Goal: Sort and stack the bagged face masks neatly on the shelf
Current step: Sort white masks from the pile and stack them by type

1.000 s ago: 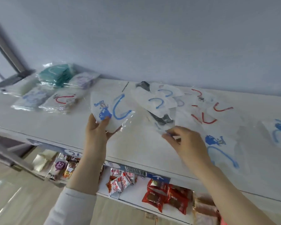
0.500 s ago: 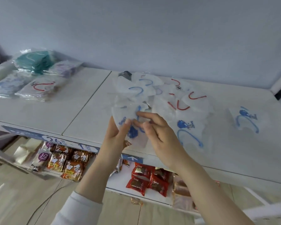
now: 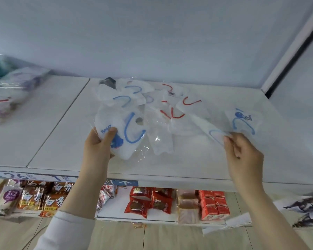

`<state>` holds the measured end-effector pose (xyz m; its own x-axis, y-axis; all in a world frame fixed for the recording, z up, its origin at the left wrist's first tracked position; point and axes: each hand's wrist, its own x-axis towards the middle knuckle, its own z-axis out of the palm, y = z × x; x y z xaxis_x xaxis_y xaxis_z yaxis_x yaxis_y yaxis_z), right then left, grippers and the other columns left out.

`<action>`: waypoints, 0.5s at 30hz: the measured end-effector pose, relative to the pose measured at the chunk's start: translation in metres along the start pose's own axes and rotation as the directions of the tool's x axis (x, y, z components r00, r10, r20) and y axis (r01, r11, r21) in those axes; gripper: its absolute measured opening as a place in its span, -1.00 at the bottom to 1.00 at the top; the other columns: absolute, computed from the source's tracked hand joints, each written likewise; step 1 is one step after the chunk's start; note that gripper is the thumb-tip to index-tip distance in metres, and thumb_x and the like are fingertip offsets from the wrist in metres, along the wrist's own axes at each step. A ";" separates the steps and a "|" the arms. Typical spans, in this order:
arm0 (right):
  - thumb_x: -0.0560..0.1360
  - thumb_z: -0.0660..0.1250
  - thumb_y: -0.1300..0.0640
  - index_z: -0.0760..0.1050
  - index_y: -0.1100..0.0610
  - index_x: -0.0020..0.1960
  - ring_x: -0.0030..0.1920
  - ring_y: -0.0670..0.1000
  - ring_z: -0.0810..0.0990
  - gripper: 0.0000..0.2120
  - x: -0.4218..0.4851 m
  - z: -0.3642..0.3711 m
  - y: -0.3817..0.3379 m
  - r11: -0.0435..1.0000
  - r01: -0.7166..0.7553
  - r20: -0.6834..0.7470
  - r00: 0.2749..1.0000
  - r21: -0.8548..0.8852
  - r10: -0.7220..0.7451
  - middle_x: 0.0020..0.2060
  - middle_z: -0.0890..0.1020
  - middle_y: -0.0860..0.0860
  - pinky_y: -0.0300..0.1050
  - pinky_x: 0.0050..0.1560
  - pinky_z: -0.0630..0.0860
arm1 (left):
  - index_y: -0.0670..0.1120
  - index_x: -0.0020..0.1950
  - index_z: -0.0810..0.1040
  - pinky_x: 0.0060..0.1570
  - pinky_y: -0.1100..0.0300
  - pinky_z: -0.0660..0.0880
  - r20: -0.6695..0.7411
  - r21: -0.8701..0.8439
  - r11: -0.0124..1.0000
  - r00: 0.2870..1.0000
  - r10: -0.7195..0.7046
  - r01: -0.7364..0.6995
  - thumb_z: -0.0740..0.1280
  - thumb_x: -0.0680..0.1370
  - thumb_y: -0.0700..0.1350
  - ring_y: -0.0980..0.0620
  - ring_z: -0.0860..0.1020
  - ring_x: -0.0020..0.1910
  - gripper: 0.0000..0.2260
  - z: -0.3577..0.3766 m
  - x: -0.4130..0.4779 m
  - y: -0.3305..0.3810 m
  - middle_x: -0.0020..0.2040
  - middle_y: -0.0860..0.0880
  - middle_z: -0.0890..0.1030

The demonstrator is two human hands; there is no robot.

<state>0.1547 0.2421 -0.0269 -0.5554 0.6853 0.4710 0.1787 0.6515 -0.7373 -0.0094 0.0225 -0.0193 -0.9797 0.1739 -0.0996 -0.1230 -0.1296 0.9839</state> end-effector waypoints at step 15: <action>0.62 0.07 0.19 0.66 0.17 -0.05 0.29 0.04 0.46 -0.64 0.038 -0.019 0.034 0.685 0.724 0.294 0.675 -0.086 -0.676 0.13 0.61 0.02 -0.05 0.30 0.42 | 0.04 0.07 0.52 -0.22 0.33 0.56 0.649 0.178 0.983 0.745 -0.154 0.048 0.17 0.37 0.21 0.14 0.67 -0.17 -0.60 0.110 -0.032 0.009 -0.15 0.10 0.70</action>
<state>0.1551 0.2966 -0.0249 -0.7347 -0.0736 0.6744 -0.2096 0.9701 -0.1225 0.0384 0.1232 0.0090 -0.6081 0.7832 -0.1296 -0.1402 0.0548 0.9886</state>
